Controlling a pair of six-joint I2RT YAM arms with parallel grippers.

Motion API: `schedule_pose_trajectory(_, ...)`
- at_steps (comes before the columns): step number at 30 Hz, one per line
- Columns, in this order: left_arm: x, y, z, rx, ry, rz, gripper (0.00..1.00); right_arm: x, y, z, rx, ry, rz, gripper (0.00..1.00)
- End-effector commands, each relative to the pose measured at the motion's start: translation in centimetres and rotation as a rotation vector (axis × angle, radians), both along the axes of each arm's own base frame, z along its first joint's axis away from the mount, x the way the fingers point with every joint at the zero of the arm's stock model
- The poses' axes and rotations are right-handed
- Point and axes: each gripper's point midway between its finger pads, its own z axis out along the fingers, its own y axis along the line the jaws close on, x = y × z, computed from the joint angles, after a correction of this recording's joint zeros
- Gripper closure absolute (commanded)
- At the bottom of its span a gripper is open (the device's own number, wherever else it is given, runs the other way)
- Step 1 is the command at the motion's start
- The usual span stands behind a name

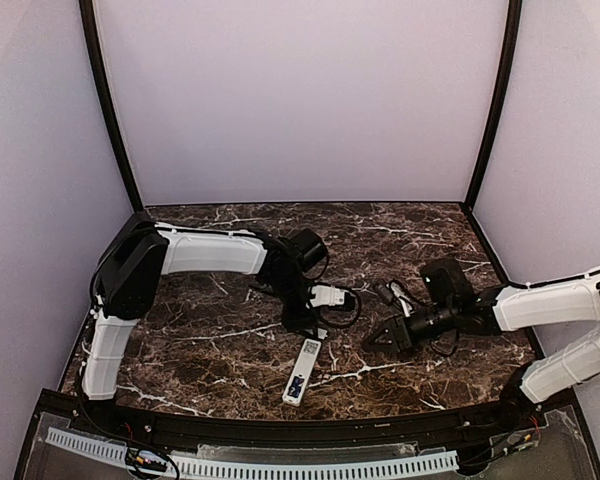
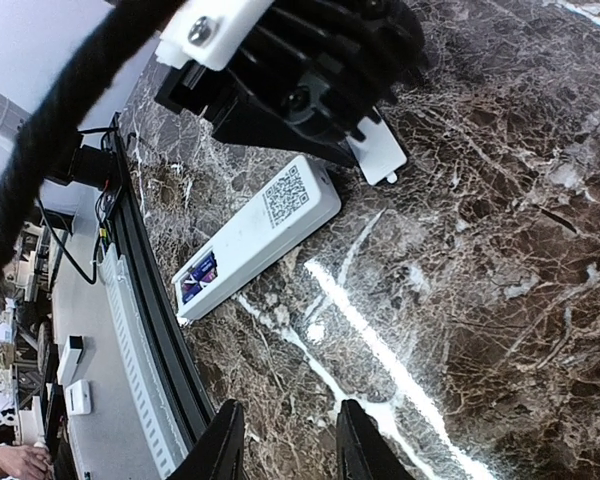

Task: Load the batteries into the remote control
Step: Move the battery cover to the center of the board.

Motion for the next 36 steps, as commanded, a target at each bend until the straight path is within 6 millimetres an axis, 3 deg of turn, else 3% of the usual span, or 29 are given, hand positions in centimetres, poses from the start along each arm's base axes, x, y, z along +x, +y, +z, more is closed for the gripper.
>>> schedule_pose_trajectory(1, -1.9, 0.9, -1.5, 0.071, 0.087, -0.025, 0.46, 0.2, -0.6, 0.1, 0.002, -0.017, -0.018, 0.69)
schedule_pose_trajectory(6, -1.7, 2.3, -2.2, 0.129, 0.111, 0.036, 0.60, 0.0, -0.7, 0.1, 0.002, -0.021, -0.009, 0.69)
schedule_pose_trajectory(11, -0.6, 5.8, -3.1, 0.237, 0.132, 0.200, 0.69, -0.1, -0.6, 0.5, 0.011, -0.028, -0.005, 0.69)
schedule_pose_trajectory(22, -1.6, 11.9, -2.1, 0.332, 0.145, 0.476, 0.71, -1.7, 0.7, 0.0, 0.024, -0.013, 0.049, 0.70)
schedule_pose_trajectory(26, -2.0, 13.0, -1.8, 0.327, 0.130, 0.536, 0.70, -3.0, 1.5, -0.9, -0.002, -0.007, 0.088, 0.71)
schedule_pose_trajectory(29, -1.5, 13.6, -1.3, 0.315, 0.104, 0.583, 0.62, -4.2, 2.3, -1.4, -0.011, -0.010, 0.116, 0.71)
schedule_pose_trajectory(32, -0.6, 12.9, 0.7, 0.230, 0.066, 0.623, 0.50, -5.4, 3.0, -2.3, -0.023, 0.000, 0.140, 0.72)
schedule_pose_trajectory(36, 0.3, 12.2, 3.9, 0.116, 0.021, 0.667, 0.43, -6.9, 4.3, -3.5, -0.061, -0.004, 0.179, 0.74)
